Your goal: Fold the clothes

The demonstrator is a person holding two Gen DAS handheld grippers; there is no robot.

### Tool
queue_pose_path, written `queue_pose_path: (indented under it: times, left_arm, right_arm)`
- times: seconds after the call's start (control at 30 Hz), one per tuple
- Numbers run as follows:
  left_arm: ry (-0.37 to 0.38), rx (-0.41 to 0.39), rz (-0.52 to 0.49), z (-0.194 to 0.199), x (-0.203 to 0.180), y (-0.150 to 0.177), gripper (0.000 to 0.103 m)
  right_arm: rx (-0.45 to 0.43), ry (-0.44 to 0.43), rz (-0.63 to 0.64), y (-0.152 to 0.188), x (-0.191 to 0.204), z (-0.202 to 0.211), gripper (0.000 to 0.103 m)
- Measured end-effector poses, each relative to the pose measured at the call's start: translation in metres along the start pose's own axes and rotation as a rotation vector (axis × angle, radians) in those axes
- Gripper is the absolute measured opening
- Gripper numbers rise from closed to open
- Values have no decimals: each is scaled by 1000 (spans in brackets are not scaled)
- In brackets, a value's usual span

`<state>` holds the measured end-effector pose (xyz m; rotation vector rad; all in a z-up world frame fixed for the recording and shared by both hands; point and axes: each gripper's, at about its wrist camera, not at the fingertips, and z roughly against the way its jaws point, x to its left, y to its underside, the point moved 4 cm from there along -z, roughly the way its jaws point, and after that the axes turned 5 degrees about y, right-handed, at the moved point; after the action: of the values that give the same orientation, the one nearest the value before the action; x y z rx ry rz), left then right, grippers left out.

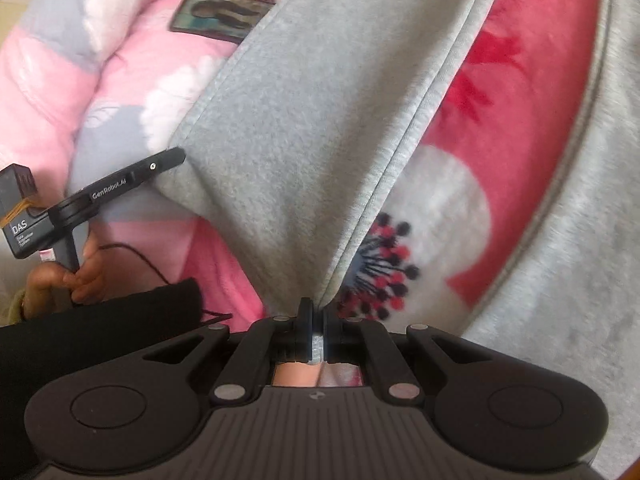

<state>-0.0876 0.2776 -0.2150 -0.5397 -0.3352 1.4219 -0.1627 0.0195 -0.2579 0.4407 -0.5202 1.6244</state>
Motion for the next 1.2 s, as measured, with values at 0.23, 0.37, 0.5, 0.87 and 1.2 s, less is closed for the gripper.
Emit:
queue_pose_path:
  times: [0.23,0.37,0.5,0.87,1.2]
  left_arm:
    - [-50,59,-54,-16,1,13,4]
    - [-100,151,-107,-45,3,34,12]
    - [-138,136,-201,-37,-6,43,17]
    - [-103,44,-213,10,-13,27,33]
    - [85,-142,-210,-18,-66,-46,45]
  right_arm:
    - [24,40,18,3,5,-24,5]
    - [71,101,-25,5,-11,-53,15]
    - [97,92,-53,13,-15,-50,30]
    - [22,179,60,1,-13,-10,31]
    - [-365,379,283,-79,-14,53,31]
